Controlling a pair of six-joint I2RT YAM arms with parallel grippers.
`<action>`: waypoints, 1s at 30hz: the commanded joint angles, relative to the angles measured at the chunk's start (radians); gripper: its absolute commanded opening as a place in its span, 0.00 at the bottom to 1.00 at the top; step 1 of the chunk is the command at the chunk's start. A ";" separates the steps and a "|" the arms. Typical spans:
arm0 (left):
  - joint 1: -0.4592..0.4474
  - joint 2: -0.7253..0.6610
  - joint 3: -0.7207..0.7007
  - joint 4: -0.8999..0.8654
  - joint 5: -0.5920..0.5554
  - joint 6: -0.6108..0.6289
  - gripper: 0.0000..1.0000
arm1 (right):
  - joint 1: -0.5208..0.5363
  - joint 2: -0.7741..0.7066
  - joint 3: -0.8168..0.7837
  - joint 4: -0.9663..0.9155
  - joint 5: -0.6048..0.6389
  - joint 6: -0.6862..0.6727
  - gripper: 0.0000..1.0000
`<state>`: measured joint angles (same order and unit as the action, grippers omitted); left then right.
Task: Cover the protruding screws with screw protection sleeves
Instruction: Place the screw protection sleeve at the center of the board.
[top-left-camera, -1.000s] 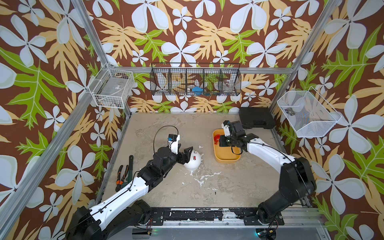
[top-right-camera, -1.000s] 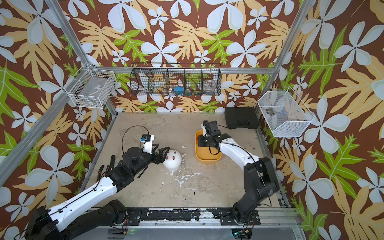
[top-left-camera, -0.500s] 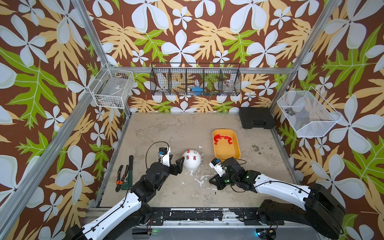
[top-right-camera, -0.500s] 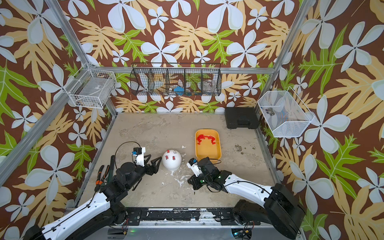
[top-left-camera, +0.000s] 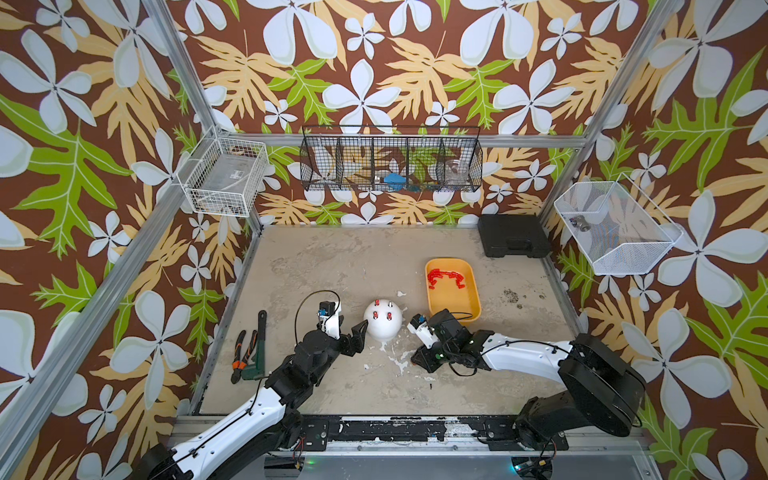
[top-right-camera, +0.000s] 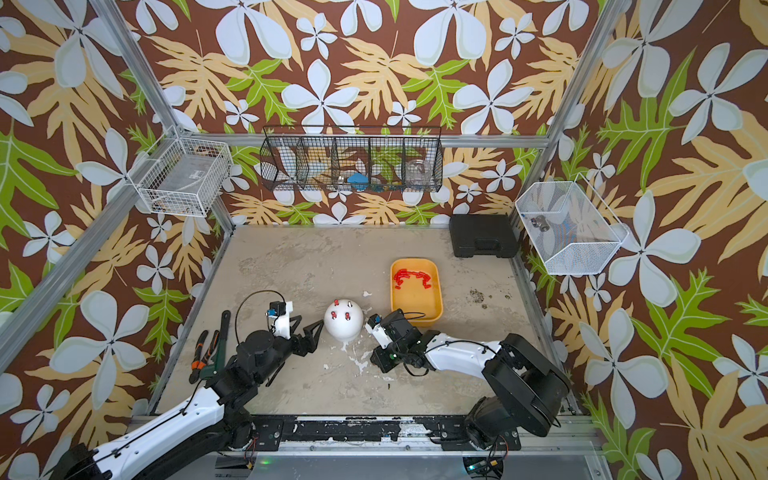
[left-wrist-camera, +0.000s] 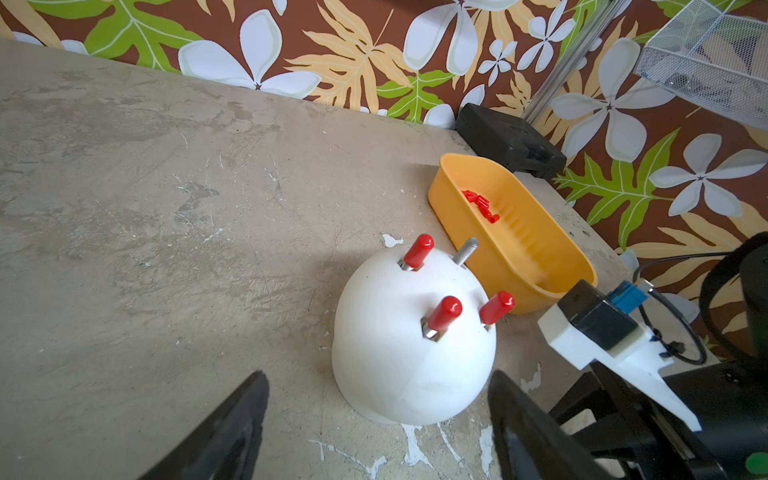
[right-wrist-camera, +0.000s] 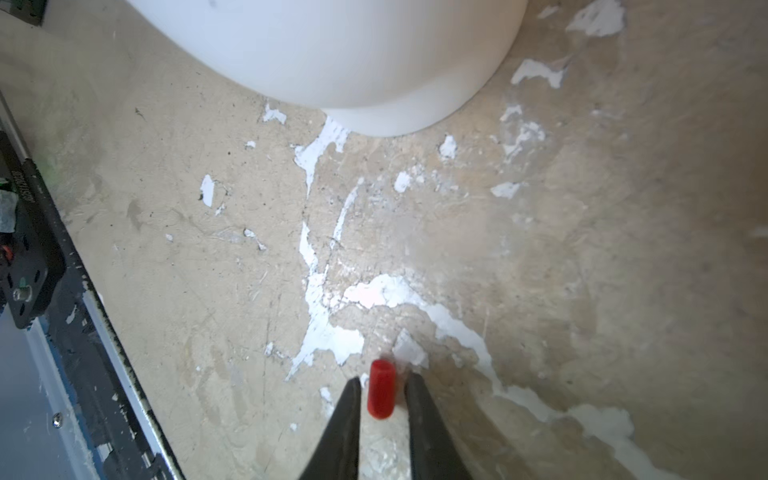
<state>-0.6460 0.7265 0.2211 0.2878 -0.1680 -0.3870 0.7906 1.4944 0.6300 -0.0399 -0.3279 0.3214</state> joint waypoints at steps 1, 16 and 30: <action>0.000 0.006 0.006 0.033 -0.013 0.025 0.85 | 0.000 0.010 0.023 -0.031 0.039 -0.037 0.34; 0.000 0.030 -0.005 0.067 -0.043 0.016 0.86 | -0.020 -0.144 -0.133 0.148 -0.054 0.070 0.34; 0.000 0.024 -0.016 0.066 -0.021 -0.002 0.86 | -0.018 -0.105 -0.216 0.274 -0.048 0.064 0.32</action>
<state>-0.6460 0.7490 0.2047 0.3325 -0.2008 -0.3840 0.7715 1.3746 0.4156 0.1947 -0.3702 0.3893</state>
